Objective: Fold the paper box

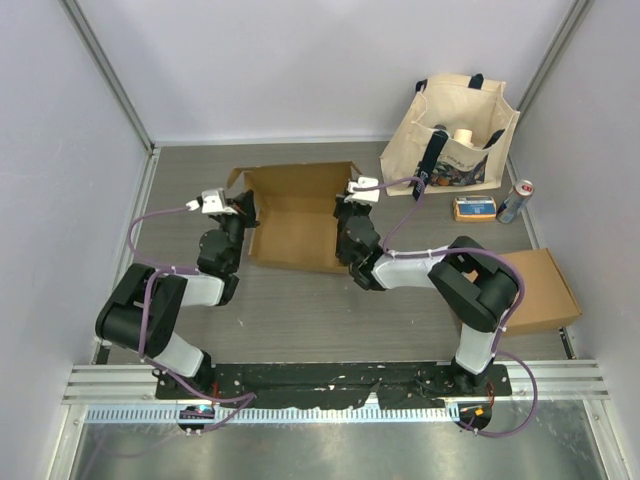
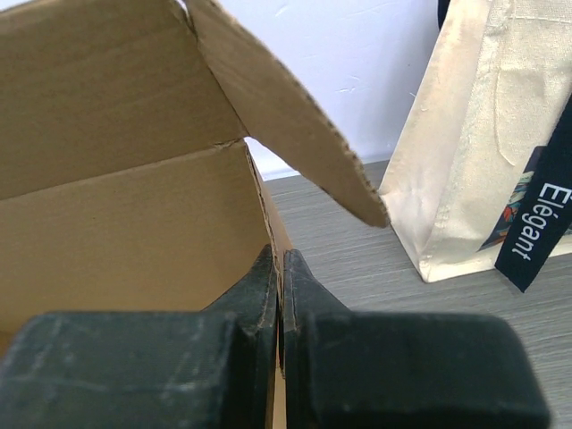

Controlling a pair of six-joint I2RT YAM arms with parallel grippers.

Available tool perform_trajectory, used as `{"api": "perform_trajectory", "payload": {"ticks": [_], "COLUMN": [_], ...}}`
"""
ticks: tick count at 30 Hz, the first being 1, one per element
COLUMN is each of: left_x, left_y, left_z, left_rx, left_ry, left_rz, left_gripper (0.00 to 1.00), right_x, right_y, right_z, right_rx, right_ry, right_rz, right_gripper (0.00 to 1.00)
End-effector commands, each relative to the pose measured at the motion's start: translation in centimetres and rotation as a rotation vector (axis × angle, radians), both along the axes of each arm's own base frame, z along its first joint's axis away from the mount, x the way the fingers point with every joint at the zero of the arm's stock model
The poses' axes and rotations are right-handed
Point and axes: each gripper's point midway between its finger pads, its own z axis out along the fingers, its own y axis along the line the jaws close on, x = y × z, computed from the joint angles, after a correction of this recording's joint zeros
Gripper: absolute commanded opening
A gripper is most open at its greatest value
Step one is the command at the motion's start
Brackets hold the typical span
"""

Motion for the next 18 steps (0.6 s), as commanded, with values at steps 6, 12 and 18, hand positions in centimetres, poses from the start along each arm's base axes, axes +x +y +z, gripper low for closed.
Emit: {"api": "perform_trajectory", "payload": {"ticks": [6, 12, 18], "left_x": [-0.6, -1.2, -1.7], "left_y": [0.2, 0.2, 0.4], "left_z": [-0.6, -2.3, -3.3], "left_rx": [0.045, 0.015, 0.012], "left_ry": [0.022, 0.041, 0.054], "left_rz": [0.018, 0.004, 0.006], "left_gripper": [0.0, 0.0, 0.0], "right_x": [0.0, -2.2, -3.8], "right_y": [0.9, 1.2, 0.5], "right_z": [1.9, -1.2, -2.6], "right_rx": [0.12, 0.124, 0.139], "right_ry": [-0.063, -0.121, -0.101], "right_rz": [0.069, 0.21, 0.216], "right_gripper": [0.05, 0.09, 0.23]}}
